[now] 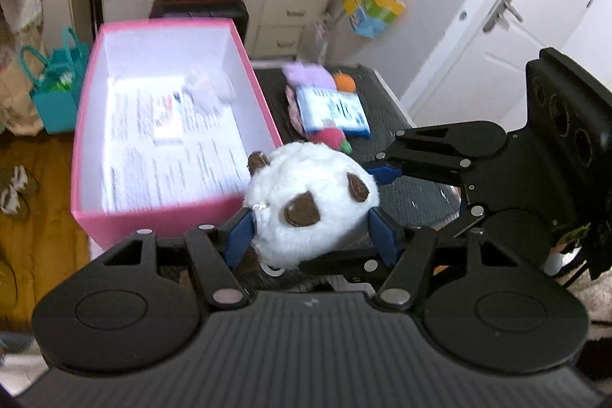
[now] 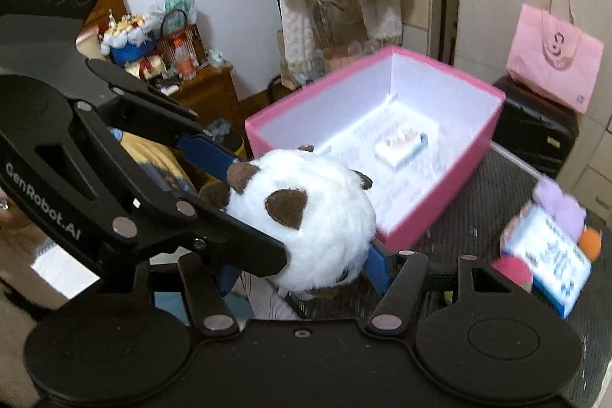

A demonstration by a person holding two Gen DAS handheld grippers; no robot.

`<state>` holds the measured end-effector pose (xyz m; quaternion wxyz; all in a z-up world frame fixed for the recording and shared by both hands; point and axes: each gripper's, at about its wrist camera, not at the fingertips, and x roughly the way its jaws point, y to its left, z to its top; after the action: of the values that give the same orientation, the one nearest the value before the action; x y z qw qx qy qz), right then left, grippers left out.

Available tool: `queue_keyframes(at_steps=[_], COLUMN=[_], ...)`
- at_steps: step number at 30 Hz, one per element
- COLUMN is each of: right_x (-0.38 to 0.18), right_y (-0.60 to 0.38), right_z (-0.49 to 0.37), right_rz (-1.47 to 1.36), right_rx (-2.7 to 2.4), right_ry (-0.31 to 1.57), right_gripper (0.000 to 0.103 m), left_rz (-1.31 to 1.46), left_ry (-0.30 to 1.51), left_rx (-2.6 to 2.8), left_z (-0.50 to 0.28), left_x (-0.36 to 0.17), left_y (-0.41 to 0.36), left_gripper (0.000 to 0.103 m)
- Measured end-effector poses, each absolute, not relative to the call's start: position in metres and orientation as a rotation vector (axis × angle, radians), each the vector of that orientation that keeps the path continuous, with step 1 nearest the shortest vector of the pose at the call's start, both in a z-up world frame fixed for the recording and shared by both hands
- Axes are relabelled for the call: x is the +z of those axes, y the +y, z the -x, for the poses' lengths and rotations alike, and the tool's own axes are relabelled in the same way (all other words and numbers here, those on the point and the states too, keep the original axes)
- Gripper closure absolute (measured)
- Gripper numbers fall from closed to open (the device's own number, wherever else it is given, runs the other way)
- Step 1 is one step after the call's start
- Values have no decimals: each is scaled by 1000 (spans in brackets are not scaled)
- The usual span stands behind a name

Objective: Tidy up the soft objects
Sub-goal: 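Carry the panda plush into the pink box and open the left tool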

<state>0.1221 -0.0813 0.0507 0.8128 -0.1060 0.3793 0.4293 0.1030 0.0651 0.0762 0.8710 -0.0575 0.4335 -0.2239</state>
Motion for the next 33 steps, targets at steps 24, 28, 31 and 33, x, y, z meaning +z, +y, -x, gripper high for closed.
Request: queue_keyframes(at_steps=[24, 28, 31, 33], right_x=[30, 16, 4, -5], right_y=[-10, -4, 2, 7], right_z=[-293, -315, -323, -324], right_rz=[364, 410, 454, 499], right_rx=[824, 816, 811, 805], right_ry=[576, 616, 644, 666], right_gripper=[33, 33, 32, 31], left_rz=[127, 167, 191, 207], left_ry=[691, 728, 768, 804], left_rx=[-335, -333, -330, -329], left_z=[-276, -297, -309, -315], left_x=[47, 26, 11, 2], left_y=[123, 130, 132, 134], left_gripper=[38, 38, 38, 38])
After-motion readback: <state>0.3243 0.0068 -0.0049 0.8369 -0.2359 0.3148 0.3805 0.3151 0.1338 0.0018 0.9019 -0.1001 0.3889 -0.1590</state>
